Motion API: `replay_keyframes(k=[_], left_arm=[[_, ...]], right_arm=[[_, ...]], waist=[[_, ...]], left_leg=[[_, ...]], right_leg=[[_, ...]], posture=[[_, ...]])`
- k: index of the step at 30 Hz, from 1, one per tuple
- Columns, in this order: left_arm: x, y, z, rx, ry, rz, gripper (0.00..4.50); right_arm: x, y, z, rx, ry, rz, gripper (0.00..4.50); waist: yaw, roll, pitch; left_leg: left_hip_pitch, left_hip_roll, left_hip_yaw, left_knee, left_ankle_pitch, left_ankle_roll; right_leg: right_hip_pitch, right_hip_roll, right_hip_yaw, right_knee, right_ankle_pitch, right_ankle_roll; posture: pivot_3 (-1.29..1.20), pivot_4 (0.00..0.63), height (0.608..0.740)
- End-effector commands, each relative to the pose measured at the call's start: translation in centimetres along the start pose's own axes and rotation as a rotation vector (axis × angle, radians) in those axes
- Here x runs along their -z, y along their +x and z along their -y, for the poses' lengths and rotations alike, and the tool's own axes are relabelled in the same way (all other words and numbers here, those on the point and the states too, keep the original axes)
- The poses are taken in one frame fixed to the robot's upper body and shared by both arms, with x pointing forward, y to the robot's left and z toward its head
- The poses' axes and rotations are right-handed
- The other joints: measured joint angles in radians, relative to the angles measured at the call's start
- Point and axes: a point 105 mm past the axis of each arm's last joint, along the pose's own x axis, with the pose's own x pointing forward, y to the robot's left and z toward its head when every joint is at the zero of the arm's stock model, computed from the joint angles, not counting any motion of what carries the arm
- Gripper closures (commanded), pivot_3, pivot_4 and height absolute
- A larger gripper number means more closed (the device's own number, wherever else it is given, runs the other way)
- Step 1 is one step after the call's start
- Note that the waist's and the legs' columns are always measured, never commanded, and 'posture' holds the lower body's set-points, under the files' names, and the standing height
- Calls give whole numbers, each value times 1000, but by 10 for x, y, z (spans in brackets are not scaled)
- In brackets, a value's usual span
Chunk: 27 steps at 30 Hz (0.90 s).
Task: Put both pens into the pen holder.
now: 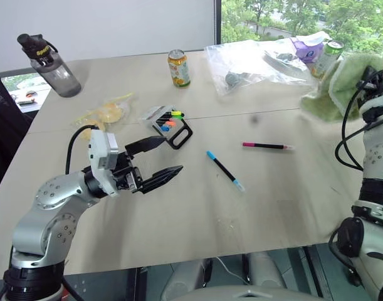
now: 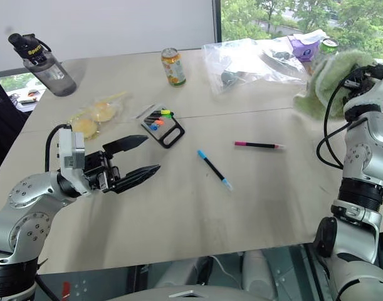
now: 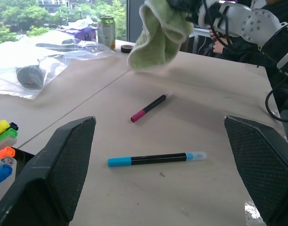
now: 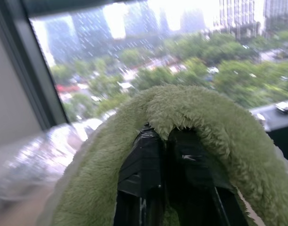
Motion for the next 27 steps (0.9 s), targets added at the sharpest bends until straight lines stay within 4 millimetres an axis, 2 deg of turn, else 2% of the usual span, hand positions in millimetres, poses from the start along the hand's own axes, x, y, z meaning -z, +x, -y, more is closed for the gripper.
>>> replay_keyframes(k=[1,6,7,12,14,16,18,21,23,25,27], left_arm=[[-6,-3,2,10,24,14,0],[-2,-1,3,18,14,19,0],[-1,0,3,19,12,20,0],[3,1,4,23,5,22,0],[4,1,4,24,3,26,0],[5,2,5,26,2,28,0],[6,2,5,27,1,28,0],[9,1,6,29,0,27,0],[9,2,7,32,-1,28,0],[10,2,8,34,-3,28,0],[12,1,8,35,-5,26,0]], right_arm=[[-2,-2,14,56,-56,-42,2668],[-6,-2,16,43,-69,-56,197],[-7,-2,16,43,-71,-60,40],[-2,-4,20,28,-102,-129,40],[15,-9,22,-34,-183,-287,40],[39,-29,18,-198,-261,-504,40],[51,-53,25,-310,-336,-694,40],[42,-71,56,-337,-524,-818,40],[32,-77,68,-359,-610,-860,40],[19,-76,66,-416,-652,-814,40],[7,-75,52,-529,-647,-718,40]], waist=[[0,0,0],[-3,1,0],[-2,1,0],[1,1,0],[1,1,0],[7,2,0],[9,2,0],[10,5,2],[9,8,3],[2,8,3],[-2,8,3]], left_leg=[[0,0,0,0,0,0],[1,0,3,0,0,0],[1,0,3,0,0,0],[1,0,3,0,0,0],[1,0,3,0,0,0],[0,0,3,0,0,0],[-1,0,0,0,0,0],[-3,0,0,1,0,0],[-3,0,1,2,0,0],[-2,0,2,1,0,0],[0,2,3,1,0,0]], right_leg=[[0,0,0,0,0,0],[0,0,3,1,0,0],[0,0,3,1,0,0],[0,0,3,1,0,0],[0,0,3,1,0,0],[0,0,3,1,0,0],[1,0,0,-2,0,0],[0,-1,-1,-3,0,0],[0,-2,-1,-2,0,0],[0,-1,0,-1,0,0],[1,0,1,-1,0,0]], posture=[[0,150,739],[0,150,739],[0,150,739],[0,150,739],[0,150,739],[0,150,739],[0,150,739],[0,150,739],[0,150,739],[0,150,739],[0,150,739]])
